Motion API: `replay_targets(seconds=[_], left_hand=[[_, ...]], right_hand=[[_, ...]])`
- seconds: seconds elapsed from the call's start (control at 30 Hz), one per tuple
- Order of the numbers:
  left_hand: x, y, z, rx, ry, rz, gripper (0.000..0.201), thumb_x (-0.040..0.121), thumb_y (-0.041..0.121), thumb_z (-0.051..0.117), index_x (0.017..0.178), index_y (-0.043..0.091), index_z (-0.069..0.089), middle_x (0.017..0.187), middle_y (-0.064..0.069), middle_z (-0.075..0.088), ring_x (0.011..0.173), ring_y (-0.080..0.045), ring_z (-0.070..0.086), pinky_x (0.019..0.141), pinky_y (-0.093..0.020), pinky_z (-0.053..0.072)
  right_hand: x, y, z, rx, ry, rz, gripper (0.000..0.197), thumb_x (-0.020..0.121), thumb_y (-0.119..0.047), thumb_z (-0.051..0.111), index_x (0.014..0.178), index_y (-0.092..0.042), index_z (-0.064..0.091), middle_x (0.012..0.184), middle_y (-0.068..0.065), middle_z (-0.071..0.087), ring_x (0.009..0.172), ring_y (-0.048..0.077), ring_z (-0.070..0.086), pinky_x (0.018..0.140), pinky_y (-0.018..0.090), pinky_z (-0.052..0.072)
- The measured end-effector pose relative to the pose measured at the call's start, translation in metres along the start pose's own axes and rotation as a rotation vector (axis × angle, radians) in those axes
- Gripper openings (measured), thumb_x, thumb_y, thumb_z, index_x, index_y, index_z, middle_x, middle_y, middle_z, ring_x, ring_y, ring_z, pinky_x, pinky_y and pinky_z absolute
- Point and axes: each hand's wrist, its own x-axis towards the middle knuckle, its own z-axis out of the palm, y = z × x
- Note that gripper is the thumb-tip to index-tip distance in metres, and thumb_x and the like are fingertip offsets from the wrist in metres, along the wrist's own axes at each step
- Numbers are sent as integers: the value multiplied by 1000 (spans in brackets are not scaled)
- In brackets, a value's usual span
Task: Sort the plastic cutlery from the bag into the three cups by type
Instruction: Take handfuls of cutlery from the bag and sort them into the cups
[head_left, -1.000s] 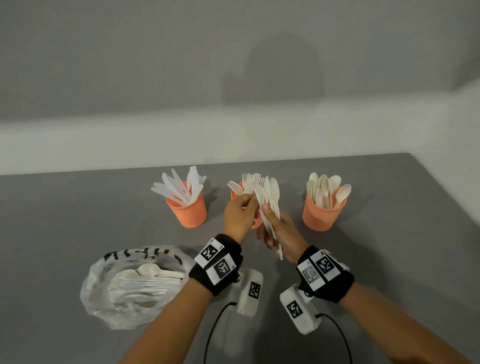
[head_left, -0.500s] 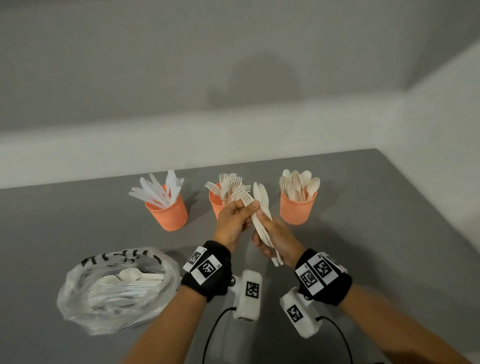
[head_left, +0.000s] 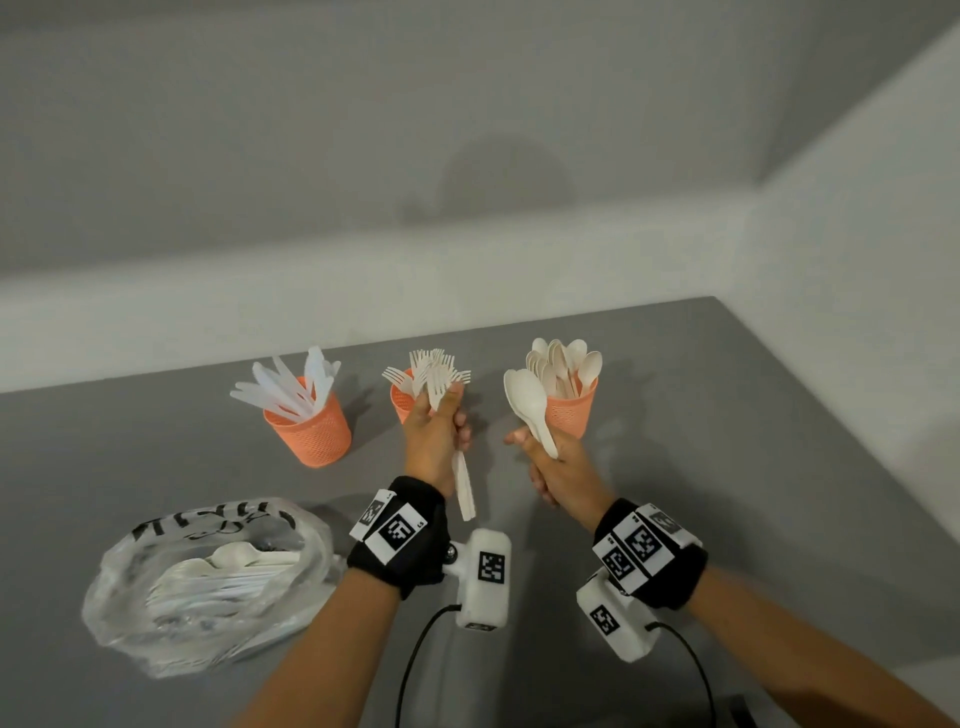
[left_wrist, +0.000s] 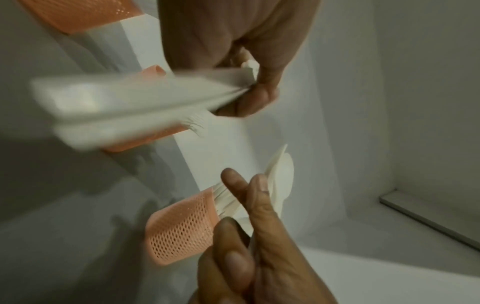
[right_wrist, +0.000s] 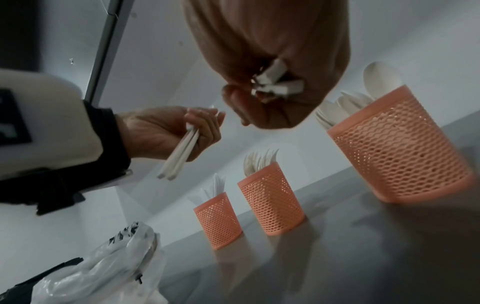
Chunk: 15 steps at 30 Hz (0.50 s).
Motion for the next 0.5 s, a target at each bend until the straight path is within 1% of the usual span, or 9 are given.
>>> replay_targets(seconds=[0.03, 0.07, 0.13, 0.17, 0.27, 0.33, 0.4, 0.47, 0.5], left_hand=[[-1, 1, 1, 59, -8, 10, 8, 93, 19, 53, 86, 16, 51, 43, 8, 37, 33, -3, 32, 34, -15, 28], [-3, 1, 2, 118, -36, 12, 14, 91, 21, 56, 79, 17, 50, 43, 8, 35, 32, -3, 28, 33, -14, 24], [-6, 1, 5, 240, -118, -6, 22, 88, 27, 61, 70, 19, 49, 42, 9, 33, 33, -4, 24, 32, -15, 21], [-7, 0, 6, 300, -150, -12, 23, 86, 29, 62, 71, 17, 50, 41, 10, 35, 32, -3, 24, 33, -16, 21], [-10, -1, 8, 423, -182, 25, 18, 84, 24, 65, 84, 8, 56, 38, 9, 44, 29, -2, 30, 31, -15, 23], [-11, 0, 10, 474, -195, 70, 14, 86, 17, 63, 77, 8, 57, 35, 9, 47, 28, -2, 34, 32, -14, 24], [-13, 1, 12, 521, -214, 127, 17, 87, 14, 61, 72, 7, 57, 38, 9, 48, 30, -1, 39, 34, -10, 27], [-10, -3, 13, 547, -208, 177, 15, 86, 12, 62, 76, 2, 59, 51, 3, 54, 38, 2, 46, 40, -7, 32], [-9, -5, 14, 549, -203, 197, 14, 86, 13, 63, 77, 3, 59, 58, -1, 56, 44, 2, 50, 45, -9, 36]], right_hand=[[-1, 1, 0, 4, -3, -14, 19, 98, -20, 44, 94, -10, 61, 42, -10, 39, 32, 3, 36, 36, 14, 32], [-2, 3, 0, 12, -11, -25, 20, 97, -20, 45, 92, -7, 61, 39, -10, 37, 33, 3, 35, 37, 13, 32], [-2, 6, 2, 7, -41, -44, 22, 97, -22, 46, 84, -10, 60, 37, -11, 38, 34, 2, 35, 40, 13, 32], [-2, 6, 2, -4, -73, -55, 23, 97, -24, 46, 81, -14, 59, 36, -11, 38, 35, 2, 36, 41, 13, 32], [-4, 5, 2, -44, -214, -35, 31, 98, -32, 39, 82, -13, 57, 37, -11, 37, 36, 2, 35, 43, 15, 32], [-4, 3, -1, -39, -274, 36, 38, 100, -35, 30, 87, -10, 55, 43, -10, 36, 36, 3, 32, 39, 15, 31], [-1, 3, -3, -23, -251, 82, 37, 102, -31, 27, 85, -14, 54, 49, -3, 39, 39, 6, 36, 44, 22, 37], [5, 3, -2, -21, -193, 58, 28, 100, -20, 32, 81, -19, 52, 51, -3, 50, 45, 8, 48, 56, 30, 45], [9, 1, -1, -35, -169, 34, 24, 98, -15, 35, 81, -21, 51, 52, -4, 55, 48, 8, 53, 60, 32, 46]])
